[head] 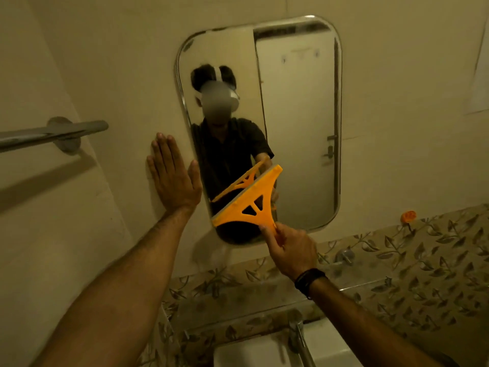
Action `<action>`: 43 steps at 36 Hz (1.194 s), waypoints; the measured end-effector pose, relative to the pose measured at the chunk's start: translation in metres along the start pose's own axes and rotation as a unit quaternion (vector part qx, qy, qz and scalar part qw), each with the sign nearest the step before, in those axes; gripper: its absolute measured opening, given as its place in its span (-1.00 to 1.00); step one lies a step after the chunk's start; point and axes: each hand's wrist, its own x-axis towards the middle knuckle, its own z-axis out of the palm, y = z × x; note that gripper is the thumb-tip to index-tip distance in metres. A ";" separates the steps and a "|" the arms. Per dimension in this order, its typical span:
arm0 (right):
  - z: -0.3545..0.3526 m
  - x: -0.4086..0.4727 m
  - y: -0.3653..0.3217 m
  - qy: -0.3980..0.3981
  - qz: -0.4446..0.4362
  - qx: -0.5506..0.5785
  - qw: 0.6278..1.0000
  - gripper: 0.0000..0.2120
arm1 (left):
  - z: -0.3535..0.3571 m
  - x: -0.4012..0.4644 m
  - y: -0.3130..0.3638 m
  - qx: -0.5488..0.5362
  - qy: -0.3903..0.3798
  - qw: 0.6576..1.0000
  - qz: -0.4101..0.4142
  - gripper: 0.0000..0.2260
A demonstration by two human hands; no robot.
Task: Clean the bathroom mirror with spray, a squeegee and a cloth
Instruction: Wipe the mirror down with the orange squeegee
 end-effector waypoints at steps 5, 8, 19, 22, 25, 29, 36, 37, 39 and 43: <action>-0.019 0.027 -0.006 0.000 -0.017 -0.040 0.999 -0.41 | -0.006 -0.001 0.000 -0.002 -0.023 1.000 0.002 -0.37; -0.024 0.041 -0.011 0.007 -0.008 -0.019 1.000 -0.37 | -0.013 0.002 -0.001 -0.014 -0.025 1.000 0.006 -0.38; -0.045 0.108 -0.058 0.023 0.029 0.099 0.994 -0.49 | -0.045 0.093 0.009 -0.052 0.019 0.998 0.004 -0.40; -0.053 0.129 -0.073 0.030 0.020 0.139 0.990 -0.51 | -0.050 0.116 0.013 -0.057 0.031 0.998 0.008 -0.40; -0.058 0.154 -0.087 0.024 0.014 0.177 0.984 -0.53 | -0.053 0.136 0.019 -0.061 0.054 0.997 0.008 -0.41; -0.062 0.182 -0.106 0.050 0.021 0.191 0.980 -0.50 | -0.051 0.152 0.024 -0.084 0.055 0.995 -0.006 -0.41; -0.079 0.221 -0.120 0.096 0.071 0.241 0.963 -0.27 | -0.030 0.156 0.028 -0.087 0.062 0.994 -0.037 -0.40; -0.082 0.226 -0.117 0.112 0.086 0.241 0.960 -0.22 | -0.027 0.155 0.029 -0.081 0.069 0.993 -0.039 -0.39; -0.089 0.232 -0.111 0.134 0.104 0.233 0.958 -0.20 | -0.023 0.154 0.030 -0.076 0.082 0.993 -0.042 -0.40; -0.102 0.240 -0.098 0.152 0.114 0.193 0.963 -0.26 | -0.018 0.151 0.029 -0.060 0.103 0.992 -0.037 -0.43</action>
